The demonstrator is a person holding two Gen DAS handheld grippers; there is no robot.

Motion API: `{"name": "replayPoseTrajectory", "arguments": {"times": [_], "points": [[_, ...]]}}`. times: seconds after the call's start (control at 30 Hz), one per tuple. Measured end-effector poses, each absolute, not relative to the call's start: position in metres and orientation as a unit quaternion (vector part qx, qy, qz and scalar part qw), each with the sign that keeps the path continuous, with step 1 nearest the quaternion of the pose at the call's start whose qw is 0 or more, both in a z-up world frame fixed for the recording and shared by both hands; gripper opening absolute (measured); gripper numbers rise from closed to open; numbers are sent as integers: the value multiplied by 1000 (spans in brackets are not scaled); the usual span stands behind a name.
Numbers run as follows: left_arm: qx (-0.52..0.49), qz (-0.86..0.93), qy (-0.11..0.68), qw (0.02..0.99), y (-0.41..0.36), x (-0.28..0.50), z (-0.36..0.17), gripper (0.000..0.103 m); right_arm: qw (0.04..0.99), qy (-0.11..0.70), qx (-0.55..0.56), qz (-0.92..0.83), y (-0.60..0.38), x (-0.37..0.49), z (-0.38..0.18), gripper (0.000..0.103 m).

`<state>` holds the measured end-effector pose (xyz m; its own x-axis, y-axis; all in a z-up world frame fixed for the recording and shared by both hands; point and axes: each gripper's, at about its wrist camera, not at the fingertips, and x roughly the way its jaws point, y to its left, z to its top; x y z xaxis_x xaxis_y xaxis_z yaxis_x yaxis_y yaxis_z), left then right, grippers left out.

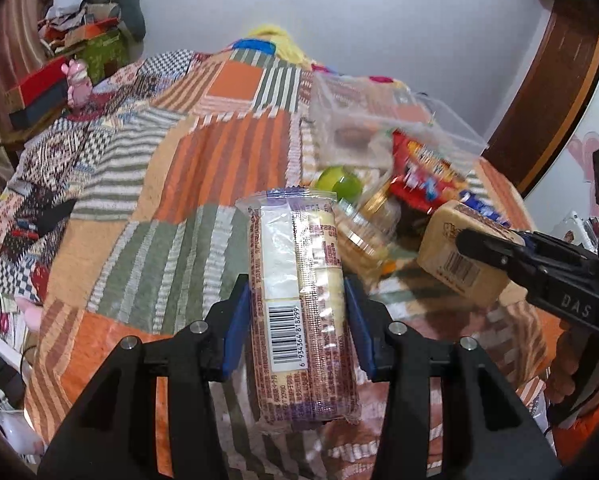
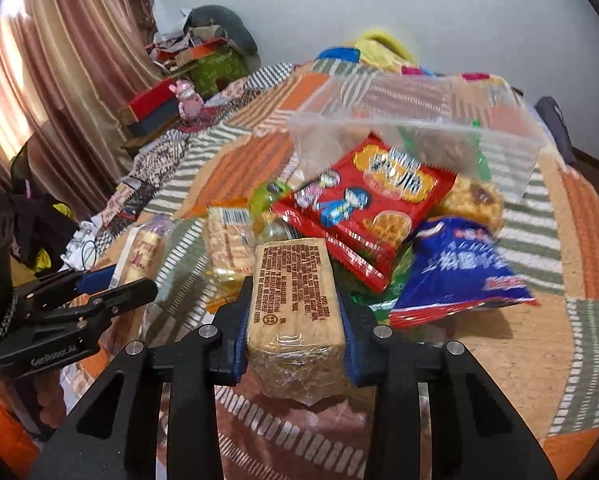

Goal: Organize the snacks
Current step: 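Lower wafer pack into clear box with left tool while right drops biscuit block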

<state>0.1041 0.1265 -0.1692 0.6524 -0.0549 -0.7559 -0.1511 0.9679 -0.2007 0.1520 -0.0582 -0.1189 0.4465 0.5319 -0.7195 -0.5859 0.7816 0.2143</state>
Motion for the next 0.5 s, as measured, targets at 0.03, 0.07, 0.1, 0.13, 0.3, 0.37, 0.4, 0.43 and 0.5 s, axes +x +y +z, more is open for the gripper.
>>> {"name": "replayPoseTrajectory", "arguments": {"times": [0.03, 0.07, 0.1, 0.13, 0.3, 0.37, 0.4, 0.43, 0.5], "points": [[-123, 25, 413, 902, 125, 105, -165, 46, 852, 406, -33, 330, -60, 151, -115, 33], [-122, 23, 410, 904, 124, 107, -161, 46, 854, 401, -33, 330, -62, 151, -112, 33], [-120, 21, 406, 906, 121, 110, -157, 46, 857, 395, -33, 330, -64, 150, -107, 33], [-117, 19, 401, 909, 119, 113, -150, 46, 860, 389, -32, 330, -66, 150, -101, 33], [-111, 8, 381, 918, 109, 129, -128, 45, 874, 361, -24, 323, -78, 157, -79, 33], [-106, 6, 372, 922, 105, 139, -119, 45, 881, 350, -21, 316, -83, 164, -69, 33], [-105, 5, 369, 923, 103, 142, -116, 45, 885, 345, -20, 312, -87, 168, -65, 33], [-104, 3, 365, 925, 101, 148, -111, 46, 888, 340, -18, 308, -90, 172, -61, 33], [-101, -1, 359, 928, 97, 158, -104, 46, 894, 331, -16, 300, -96, 179, -53, 33]]}}
